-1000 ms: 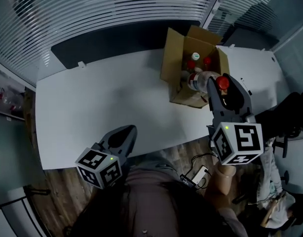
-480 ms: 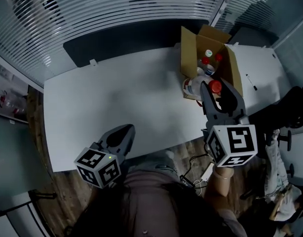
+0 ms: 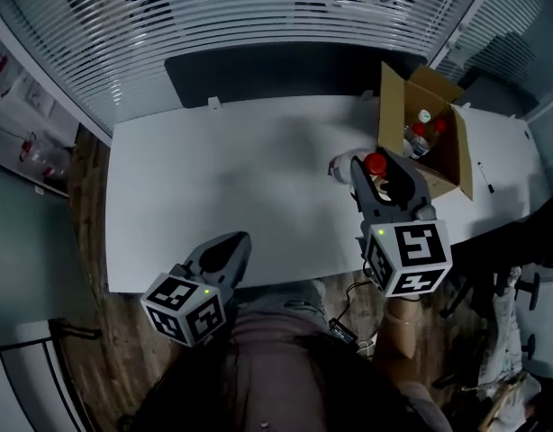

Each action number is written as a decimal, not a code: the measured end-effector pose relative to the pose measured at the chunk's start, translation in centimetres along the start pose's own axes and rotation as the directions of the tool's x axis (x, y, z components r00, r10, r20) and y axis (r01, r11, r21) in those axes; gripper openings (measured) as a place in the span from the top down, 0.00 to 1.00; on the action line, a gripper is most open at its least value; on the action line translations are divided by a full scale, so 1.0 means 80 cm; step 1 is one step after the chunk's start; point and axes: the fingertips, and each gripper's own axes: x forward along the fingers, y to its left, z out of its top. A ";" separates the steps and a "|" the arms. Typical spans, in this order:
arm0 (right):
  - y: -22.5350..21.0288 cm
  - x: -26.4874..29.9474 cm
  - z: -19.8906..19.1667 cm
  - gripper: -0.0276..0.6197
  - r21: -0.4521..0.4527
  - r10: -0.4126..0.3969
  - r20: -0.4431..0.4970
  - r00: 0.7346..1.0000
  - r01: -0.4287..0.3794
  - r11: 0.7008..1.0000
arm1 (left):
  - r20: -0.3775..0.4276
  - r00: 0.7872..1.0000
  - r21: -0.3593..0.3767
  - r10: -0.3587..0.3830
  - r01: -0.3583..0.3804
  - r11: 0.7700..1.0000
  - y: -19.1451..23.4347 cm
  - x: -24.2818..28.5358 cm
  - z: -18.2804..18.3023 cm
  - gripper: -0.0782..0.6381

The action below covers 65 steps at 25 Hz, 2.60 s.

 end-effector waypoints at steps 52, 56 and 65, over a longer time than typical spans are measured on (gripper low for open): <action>0.330 0.183 -0.089 0.68 -0.051 0.525 -0.225 0.821 -0.548 0.835 | 0.135 0.864 -0.255 0.484 -0.442 0.860 0.130 -0.173 -0.039 0.88; 0.335 0.186 -0.095 0.68 -0.048 0.527 -0.230 0.818 -0.550 0.834 | 0.131 0.865 -0.255 0.484 -0.443 0.860 0.135 -0.175 -0.039 0.88; 0.339 0.191 -0.106 0.68 -0.045 0.533 -0.242 0.811 -0.559 0.828 | 0.124 0.872 -0.245 0.474 -0.436 0.866 0.137 -0.171 -0.038 0.88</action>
